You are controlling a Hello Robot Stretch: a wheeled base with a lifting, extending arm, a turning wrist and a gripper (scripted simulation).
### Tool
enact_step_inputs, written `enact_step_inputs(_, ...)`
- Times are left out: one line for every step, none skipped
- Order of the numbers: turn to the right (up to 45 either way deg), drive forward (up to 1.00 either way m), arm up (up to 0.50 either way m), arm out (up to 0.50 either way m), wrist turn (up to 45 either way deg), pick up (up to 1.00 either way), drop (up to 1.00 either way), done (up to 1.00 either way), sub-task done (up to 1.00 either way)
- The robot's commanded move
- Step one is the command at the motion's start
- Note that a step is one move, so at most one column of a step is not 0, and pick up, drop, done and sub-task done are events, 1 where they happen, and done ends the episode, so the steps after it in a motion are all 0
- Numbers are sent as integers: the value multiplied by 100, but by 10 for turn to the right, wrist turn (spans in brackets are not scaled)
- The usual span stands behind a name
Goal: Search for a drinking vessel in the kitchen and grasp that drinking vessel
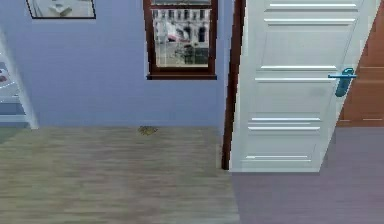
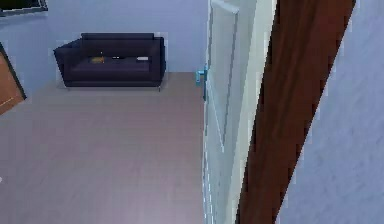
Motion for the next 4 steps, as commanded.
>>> enact_step_inputs(450, 0, 0, 0, 0, 0, 0, 0, 0)
enact_step_inputs(240, 0, 0, 0, 0, 0, 0, 0, 0)
enact_step_inputs(0, 90, 0, 0, 0, 0, 0, 0, 0)
enact_step_inputs(90, 0, 0, 0, 0, 0, 0, 0, 0)
